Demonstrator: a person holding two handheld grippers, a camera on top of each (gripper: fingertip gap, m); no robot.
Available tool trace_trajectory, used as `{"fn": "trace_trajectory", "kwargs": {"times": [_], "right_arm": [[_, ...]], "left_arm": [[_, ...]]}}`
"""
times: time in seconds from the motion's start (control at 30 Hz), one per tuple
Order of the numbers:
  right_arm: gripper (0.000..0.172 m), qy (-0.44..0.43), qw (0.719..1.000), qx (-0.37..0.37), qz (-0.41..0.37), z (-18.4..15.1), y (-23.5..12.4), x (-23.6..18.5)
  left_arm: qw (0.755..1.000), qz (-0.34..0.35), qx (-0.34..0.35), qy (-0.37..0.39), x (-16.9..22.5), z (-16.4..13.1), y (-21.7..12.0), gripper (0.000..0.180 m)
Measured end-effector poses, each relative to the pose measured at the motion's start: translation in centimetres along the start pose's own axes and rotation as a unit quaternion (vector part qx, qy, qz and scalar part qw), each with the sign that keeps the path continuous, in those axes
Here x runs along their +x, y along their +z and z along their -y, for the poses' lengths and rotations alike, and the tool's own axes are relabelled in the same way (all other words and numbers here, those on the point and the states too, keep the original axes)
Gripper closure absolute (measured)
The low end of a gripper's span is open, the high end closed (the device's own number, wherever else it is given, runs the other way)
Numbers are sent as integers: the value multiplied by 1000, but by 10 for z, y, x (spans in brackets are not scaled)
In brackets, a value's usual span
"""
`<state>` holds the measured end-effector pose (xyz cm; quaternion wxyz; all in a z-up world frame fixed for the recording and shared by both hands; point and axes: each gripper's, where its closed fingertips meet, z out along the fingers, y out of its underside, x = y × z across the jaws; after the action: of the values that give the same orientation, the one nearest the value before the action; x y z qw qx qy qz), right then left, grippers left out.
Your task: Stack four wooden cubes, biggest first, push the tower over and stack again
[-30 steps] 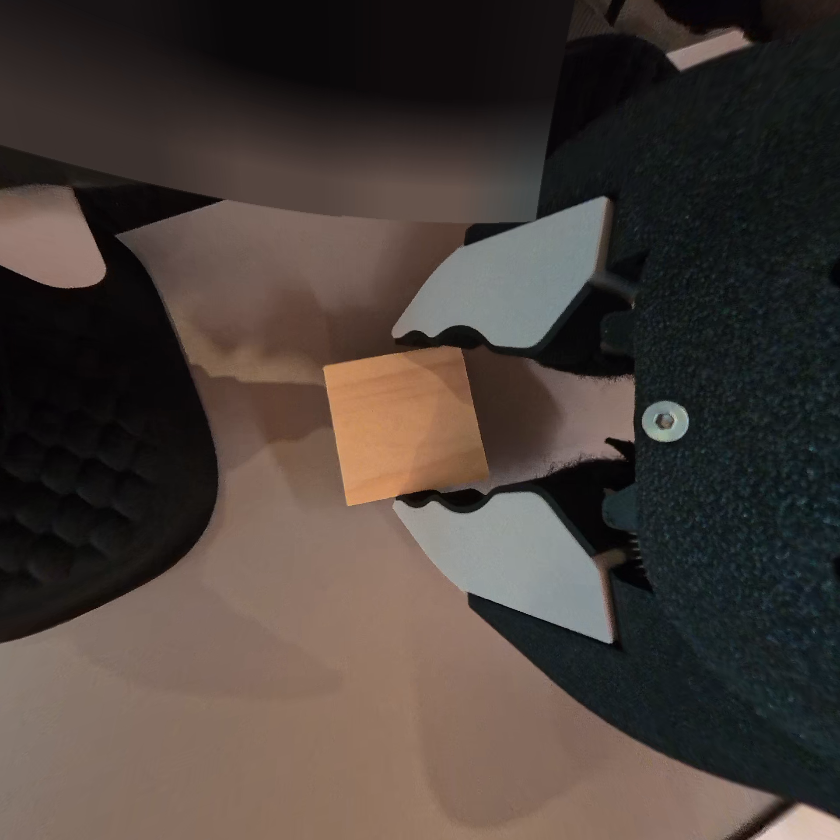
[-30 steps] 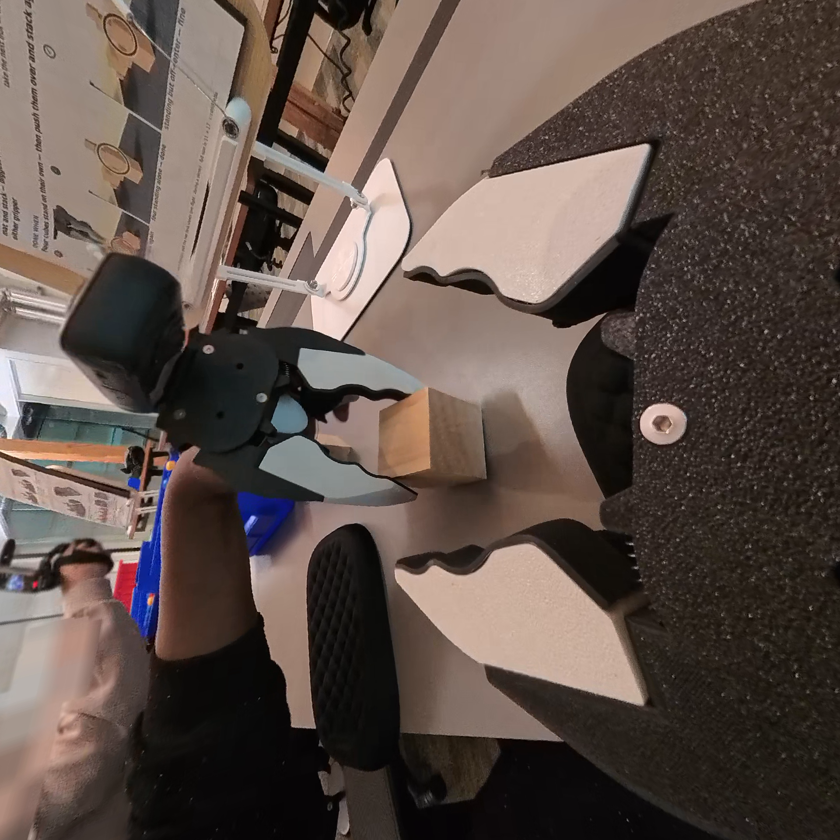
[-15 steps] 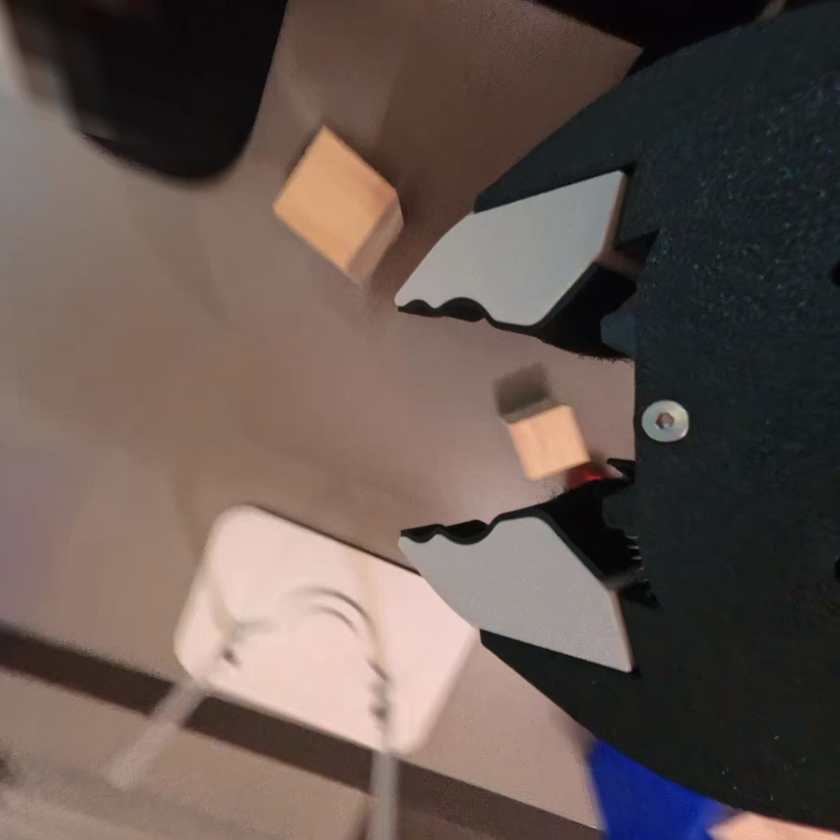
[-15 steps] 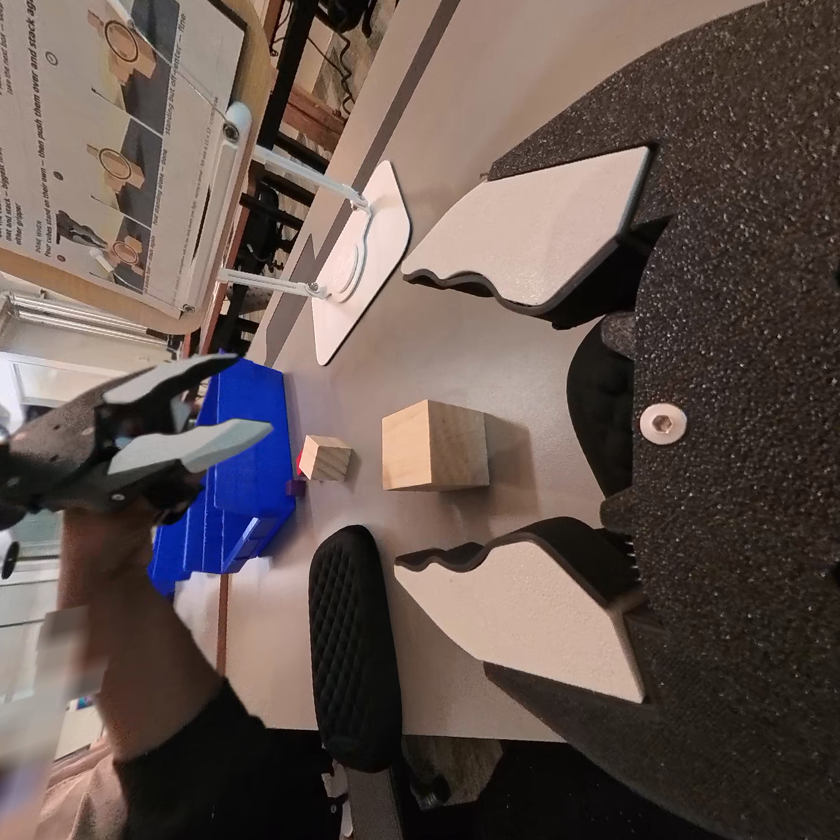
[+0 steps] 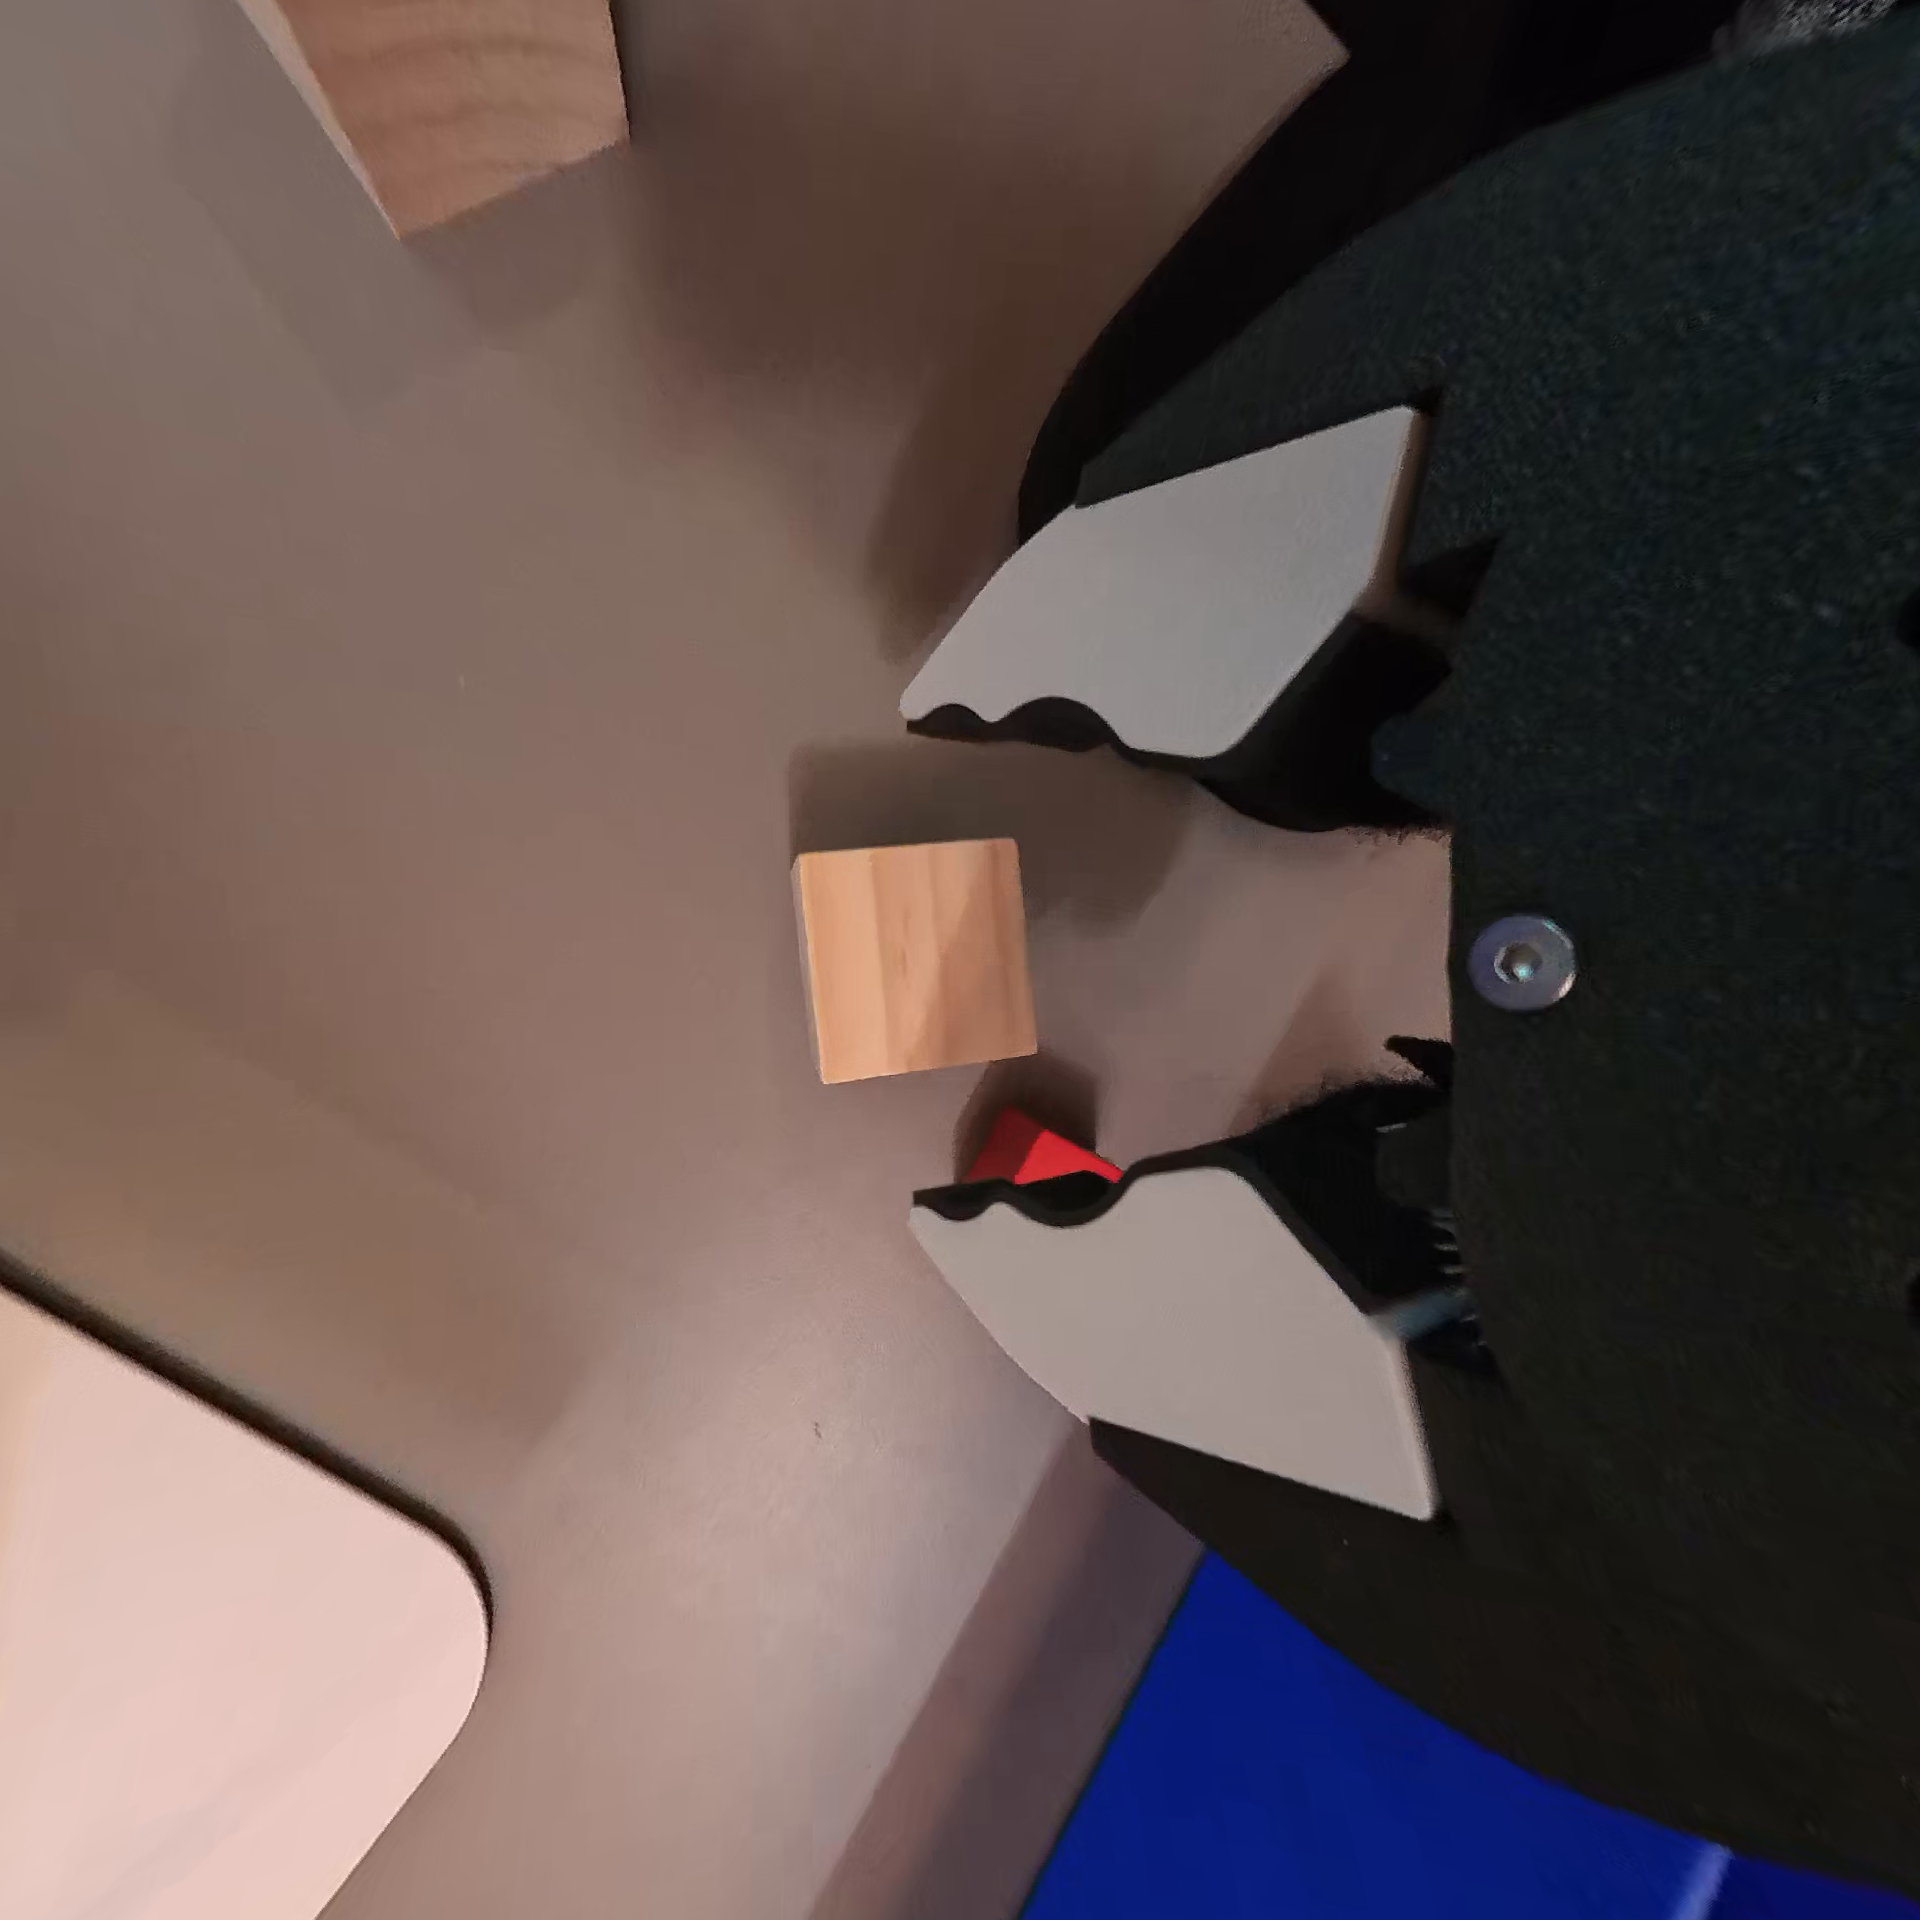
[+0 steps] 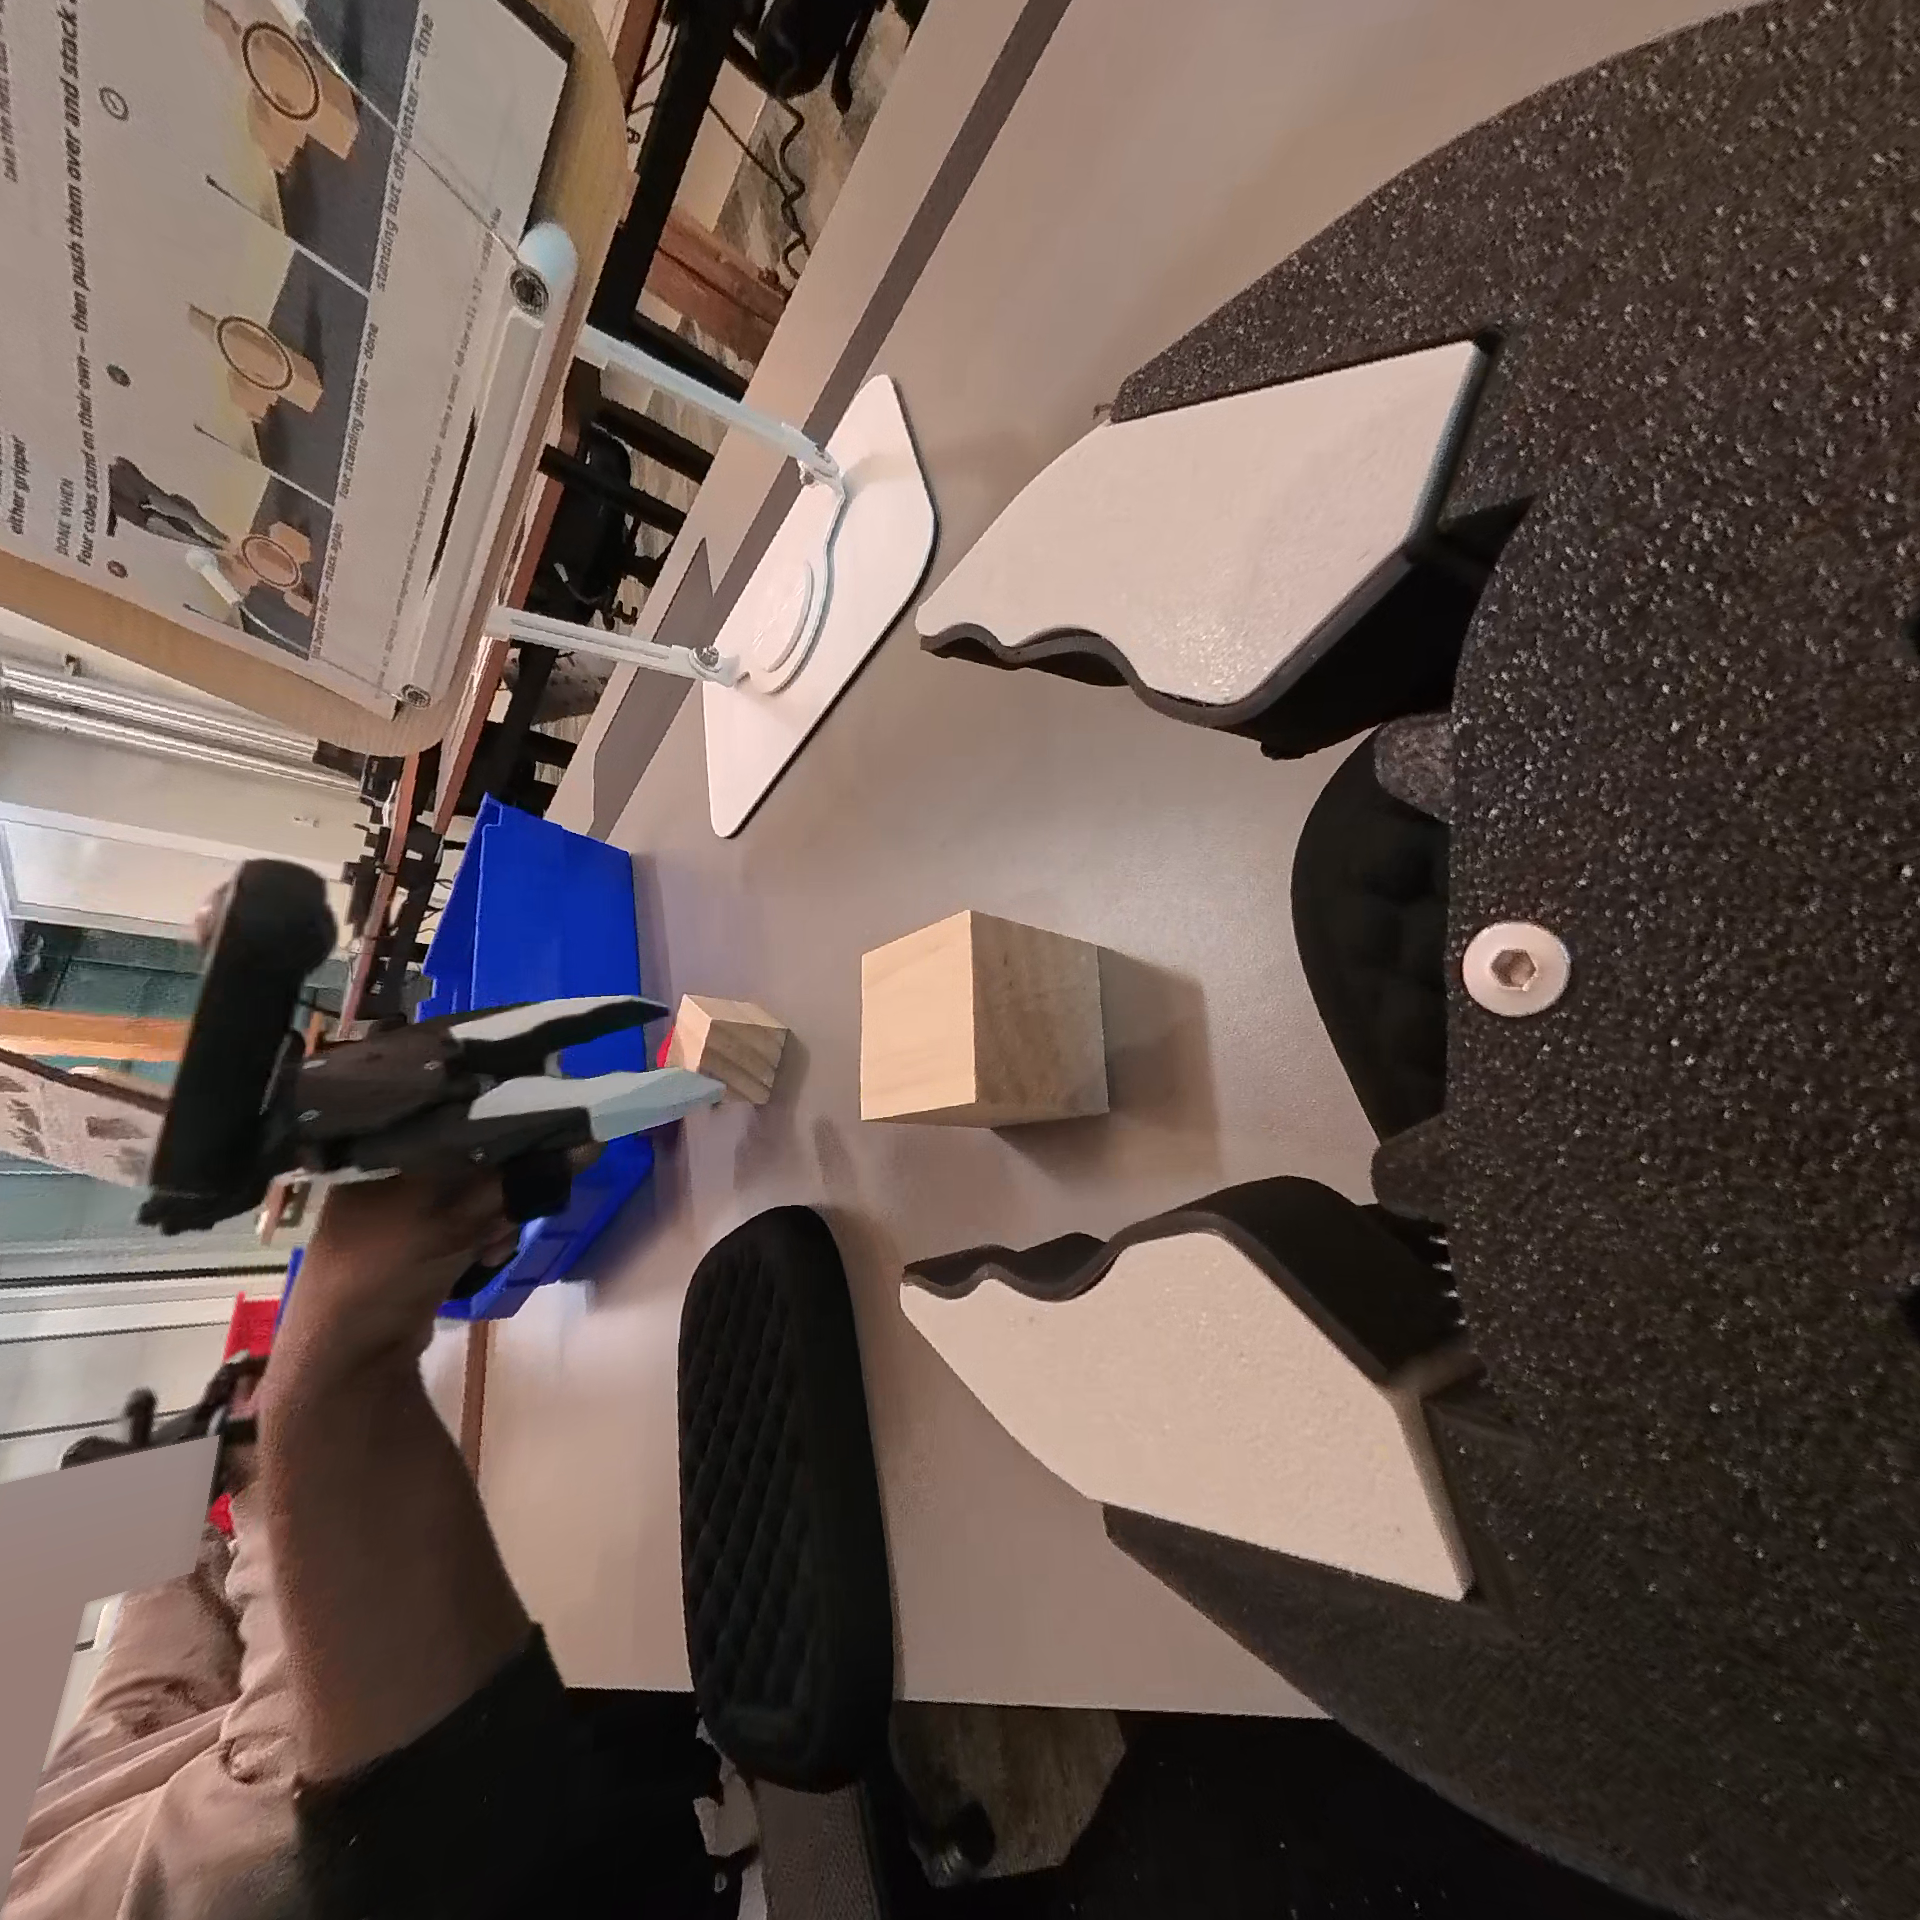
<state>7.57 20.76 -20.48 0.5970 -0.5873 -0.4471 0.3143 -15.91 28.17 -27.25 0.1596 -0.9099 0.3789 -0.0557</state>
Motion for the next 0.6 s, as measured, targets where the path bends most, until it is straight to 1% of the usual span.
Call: {"fn": "trace_trajectory", "kwargs": {"times": [0.23,0.27,0.33,0.37,0.43,0.5,0.6], "right_arm": [[67,5,1000,5,0,1,-1,1],[67,5,1000,5,0,1,-1,1],[68,4,1000,5,0,1,-1,1],[68,4,1000,4,0,1,-1,1],[68,4,1000,3,0,1,0,1],[68,4,1000,3,0,1,0,1],[68,6,1000,4,2,1,-1,1]], "left_arm": [[999,-24,-22,-4,2,-3,15,109],[999,-26,-28,-5,2,-4,16,113],[999,-33,-40,-5,3,-8,18,134],[999,-35,-40,-10,3,-8,17,134],[998,-57,-31,0,10,-4,11,135],[997,-70,-8,22,18,7,-1,135],[991,-97,32,84,43,28,-27,135]]}}
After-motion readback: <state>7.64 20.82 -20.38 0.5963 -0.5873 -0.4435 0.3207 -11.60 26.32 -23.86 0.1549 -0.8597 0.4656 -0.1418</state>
